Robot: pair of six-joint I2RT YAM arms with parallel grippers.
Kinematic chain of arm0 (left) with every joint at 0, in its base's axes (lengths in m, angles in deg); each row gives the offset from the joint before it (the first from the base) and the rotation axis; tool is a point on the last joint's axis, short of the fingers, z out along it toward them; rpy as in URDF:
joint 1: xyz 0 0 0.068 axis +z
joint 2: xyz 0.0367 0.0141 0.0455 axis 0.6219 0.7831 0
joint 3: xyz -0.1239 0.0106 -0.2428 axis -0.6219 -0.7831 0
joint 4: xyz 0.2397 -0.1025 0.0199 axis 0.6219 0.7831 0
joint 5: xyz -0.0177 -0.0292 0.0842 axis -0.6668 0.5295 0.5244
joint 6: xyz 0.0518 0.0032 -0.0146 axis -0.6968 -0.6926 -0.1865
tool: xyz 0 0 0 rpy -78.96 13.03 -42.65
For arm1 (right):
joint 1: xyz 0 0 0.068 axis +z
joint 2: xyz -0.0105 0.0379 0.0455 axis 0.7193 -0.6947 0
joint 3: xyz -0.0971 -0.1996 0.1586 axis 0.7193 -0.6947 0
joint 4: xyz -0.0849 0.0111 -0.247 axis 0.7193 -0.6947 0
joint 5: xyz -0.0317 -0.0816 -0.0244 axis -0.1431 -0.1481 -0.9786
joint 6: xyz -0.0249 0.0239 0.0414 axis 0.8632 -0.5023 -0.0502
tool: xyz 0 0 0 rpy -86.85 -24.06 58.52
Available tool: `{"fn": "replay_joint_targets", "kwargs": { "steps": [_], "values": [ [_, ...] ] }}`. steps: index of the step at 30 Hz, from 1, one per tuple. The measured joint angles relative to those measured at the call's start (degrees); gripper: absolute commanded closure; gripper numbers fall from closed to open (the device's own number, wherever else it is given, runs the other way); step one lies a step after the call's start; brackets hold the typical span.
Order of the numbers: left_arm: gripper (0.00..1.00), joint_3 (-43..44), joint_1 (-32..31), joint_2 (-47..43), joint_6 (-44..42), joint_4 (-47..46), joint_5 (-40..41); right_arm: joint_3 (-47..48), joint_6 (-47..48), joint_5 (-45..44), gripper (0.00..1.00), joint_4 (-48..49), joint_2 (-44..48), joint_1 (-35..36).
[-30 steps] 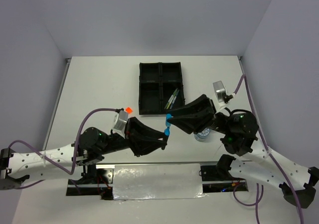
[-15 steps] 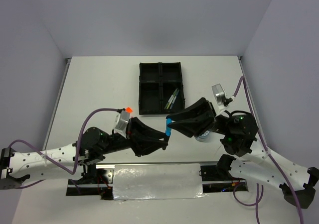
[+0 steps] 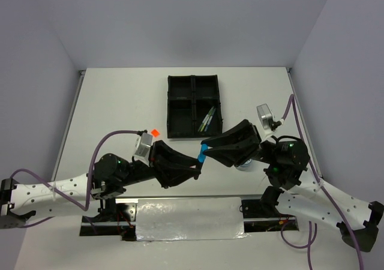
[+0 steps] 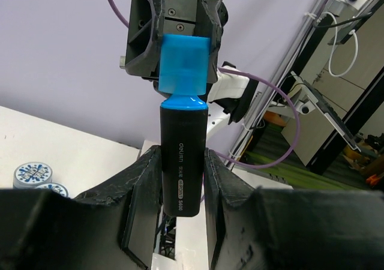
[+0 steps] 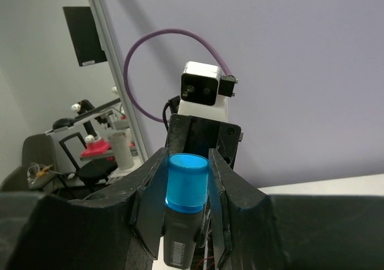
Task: Sort the stationery into containers
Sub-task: Close the pen cap on the pen.
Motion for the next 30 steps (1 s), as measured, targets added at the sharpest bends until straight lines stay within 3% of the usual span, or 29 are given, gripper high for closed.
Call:
{"fn": "replay_joint_targets", "kwargs": {
  "steps": [18, 24, 25, 30],
  "values": [
    [1.0, -0.35, 0.0, 1.11, -0.02, -2.93, 0.81, -3.89, -3.23, -1.44, 0.81, 9.22, -0.98, 0.11],
    [1.0, -0.37, 0.0, 1.01, -0.57, -2.54, 1.77, -4.9, -3.17, -2.91, 0.62, 9.68, -0.52, 0.37],
    [1.0, -0.37, 0.0, 0.94, -1.16, -2.27, 2.01, -5.2, -3.17, -3.1, 0.54, 9.68, -0.31, 0.37],
    [1.0, -0.37, 0.0, -0.57, -2.75, -1.99, 3.74, -6.78, -2.97, -3.5, 0.46, 9.42, 0.11, 0.61]
  ]
}}
